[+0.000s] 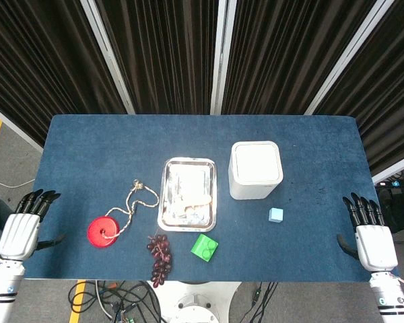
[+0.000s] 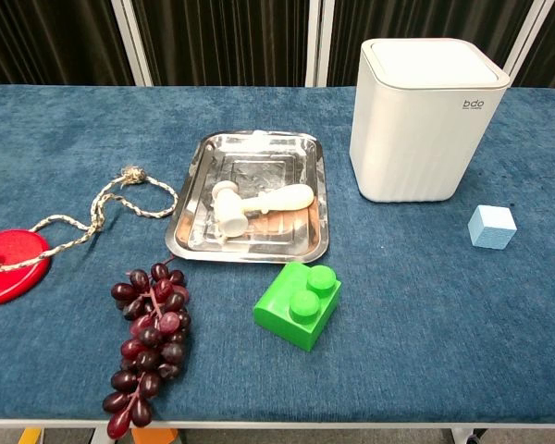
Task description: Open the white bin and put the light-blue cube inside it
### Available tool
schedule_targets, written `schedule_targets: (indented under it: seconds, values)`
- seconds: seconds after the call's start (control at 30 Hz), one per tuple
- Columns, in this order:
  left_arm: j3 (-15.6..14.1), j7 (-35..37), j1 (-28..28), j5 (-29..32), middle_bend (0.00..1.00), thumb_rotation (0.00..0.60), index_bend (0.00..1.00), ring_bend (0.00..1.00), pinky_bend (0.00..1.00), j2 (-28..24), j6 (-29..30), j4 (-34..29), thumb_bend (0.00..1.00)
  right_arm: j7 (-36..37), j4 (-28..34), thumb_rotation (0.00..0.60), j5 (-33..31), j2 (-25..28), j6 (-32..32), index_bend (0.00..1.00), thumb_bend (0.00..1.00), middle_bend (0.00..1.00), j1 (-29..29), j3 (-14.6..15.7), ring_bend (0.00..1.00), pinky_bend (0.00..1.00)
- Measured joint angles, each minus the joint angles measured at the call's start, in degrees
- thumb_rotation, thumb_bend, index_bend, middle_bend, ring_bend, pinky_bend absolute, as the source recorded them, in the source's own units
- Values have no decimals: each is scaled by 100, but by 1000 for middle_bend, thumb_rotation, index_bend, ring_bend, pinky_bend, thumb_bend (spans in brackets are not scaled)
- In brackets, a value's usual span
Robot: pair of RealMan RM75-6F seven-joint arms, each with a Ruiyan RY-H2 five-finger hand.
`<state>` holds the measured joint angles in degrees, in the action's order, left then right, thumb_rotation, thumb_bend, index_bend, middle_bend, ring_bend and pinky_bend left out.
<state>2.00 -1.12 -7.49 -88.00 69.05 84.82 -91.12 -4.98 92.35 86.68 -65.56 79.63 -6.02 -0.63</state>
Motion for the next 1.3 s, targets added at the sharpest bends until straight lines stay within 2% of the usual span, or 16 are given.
schedule_targets:
  seconds: [0.5,0.7,0.9,1.13,1.3]
  values:
    - [-21,25,1,3,131,600,170,72,115,32,-27,59,49,-45,40,600,62,-15,-45,0,206,0,-85,-34,0,0]
    - [-69,40,3,0,131,600,170,72,115,29,-89,118,48,-301,208,600,323,-64,-110,0,203,6,-417,-215,0,0]
    - [-57,73,-17,11,131,600,170,73,115,46,-114,120,48,-969,552,600,370,-190,-585,0,194,111,-1006,-546,0,0]
    - [-62,115,18,94,131,600,170,72,115,52,-123,167,49,-1680,716,600,-78,-587,-1594,0,190,158,-1871,-907,0,0]
    - [-59,145,20,128,130,600,170,72,115,54,-153,197,48,-1981,696,600,-423,-901,-1948,0,191,193,-2230,-1007,0,0]
